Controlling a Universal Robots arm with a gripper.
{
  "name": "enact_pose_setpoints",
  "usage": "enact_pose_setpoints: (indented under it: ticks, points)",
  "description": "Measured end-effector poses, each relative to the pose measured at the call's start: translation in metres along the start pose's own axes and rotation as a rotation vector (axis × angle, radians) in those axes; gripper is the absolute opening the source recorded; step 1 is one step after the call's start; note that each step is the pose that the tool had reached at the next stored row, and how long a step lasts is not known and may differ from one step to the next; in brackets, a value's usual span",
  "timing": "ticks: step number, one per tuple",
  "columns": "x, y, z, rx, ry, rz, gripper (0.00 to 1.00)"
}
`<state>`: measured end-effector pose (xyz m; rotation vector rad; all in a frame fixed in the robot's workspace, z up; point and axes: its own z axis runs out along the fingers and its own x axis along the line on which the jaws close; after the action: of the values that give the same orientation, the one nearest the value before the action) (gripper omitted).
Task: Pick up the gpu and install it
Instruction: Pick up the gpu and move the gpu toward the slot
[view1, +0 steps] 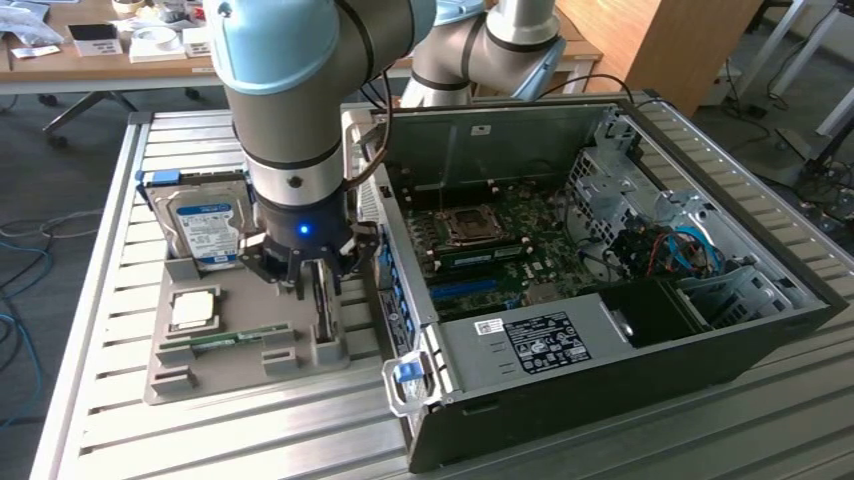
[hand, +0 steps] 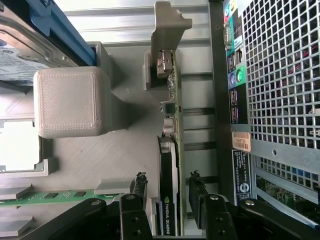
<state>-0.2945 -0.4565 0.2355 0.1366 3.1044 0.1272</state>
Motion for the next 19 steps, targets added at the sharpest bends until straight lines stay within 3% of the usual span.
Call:
enact_pose_setpoints:
  ticks: [8, 19]
  points:
    - [0.0008, 0.0082, 0.0024, -0.0012, 0.0003, 0.000, 0.47]
    - [-0.0004, 0.0091, 0.0051, -0.0011, 0.0004, 0.000, 0.47]
